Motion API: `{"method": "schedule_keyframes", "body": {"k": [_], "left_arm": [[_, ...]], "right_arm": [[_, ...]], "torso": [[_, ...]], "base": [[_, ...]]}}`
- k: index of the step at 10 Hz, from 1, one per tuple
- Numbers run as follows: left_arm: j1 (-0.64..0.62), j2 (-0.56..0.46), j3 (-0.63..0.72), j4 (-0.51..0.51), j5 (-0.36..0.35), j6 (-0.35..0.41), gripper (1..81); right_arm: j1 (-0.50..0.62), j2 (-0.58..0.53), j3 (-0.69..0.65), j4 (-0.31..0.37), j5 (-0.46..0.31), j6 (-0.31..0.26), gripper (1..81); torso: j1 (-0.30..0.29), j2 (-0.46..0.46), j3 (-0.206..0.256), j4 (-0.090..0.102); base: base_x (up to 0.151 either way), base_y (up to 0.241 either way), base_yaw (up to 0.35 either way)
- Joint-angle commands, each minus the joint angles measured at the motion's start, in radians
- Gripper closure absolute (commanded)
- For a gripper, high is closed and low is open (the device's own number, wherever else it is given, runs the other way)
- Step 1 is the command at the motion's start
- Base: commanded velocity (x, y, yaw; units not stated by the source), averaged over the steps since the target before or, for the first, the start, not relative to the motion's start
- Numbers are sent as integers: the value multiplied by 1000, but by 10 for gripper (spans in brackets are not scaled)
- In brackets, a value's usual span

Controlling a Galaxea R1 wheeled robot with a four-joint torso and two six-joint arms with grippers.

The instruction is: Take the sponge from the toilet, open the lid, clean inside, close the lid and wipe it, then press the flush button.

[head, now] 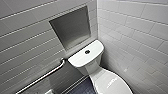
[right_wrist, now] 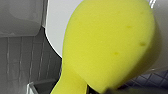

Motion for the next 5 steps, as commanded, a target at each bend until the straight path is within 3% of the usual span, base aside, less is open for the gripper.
{"method": "schedule_keyframes", "body": {"k": [1,5], "left_arm": [[5,-16,3,-2,90,0,10],[5,-16,1,-7,90,0,10]], "right_arm": [[152,47,-42,-35,-186,-6,811],[311,232,-279,-45,-397,-6,811]], "torso": [[0,0,0,0],[0,0,0,0]], "base": [[0,0,0],[0,0,0]]}}
